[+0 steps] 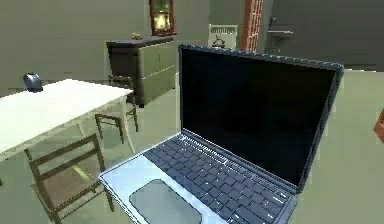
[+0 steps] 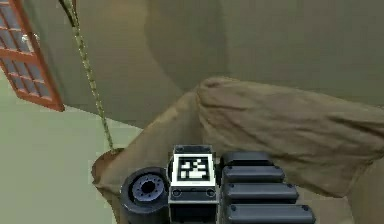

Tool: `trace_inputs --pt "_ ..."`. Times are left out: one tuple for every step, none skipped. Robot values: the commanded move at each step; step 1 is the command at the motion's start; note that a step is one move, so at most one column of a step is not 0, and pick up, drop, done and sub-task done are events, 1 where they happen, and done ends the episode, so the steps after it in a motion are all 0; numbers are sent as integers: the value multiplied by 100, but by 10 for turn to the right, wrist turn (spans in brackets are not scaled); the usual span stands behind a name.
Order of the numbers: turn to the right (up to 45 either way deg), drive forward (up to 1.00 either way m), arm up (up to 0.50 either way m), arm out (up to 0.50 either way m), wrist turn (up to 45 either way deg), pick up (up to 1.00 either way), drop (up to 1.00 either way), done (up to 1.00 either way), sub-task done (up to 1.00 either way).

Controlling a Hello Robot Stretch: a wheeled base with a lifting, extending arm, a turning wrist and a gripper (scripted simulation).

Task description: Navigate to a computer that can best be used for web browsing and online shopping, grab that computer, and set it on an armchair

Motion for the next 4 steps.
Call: trace_inputs --pt "450 0 0 0 0 0 0 0 0" --pt "450 0 0 0 0 0 0 0 0" --pt "450 0 0 0 0 0 0 0 0" --pt "30 0 0 0 0 0 0 0 0"
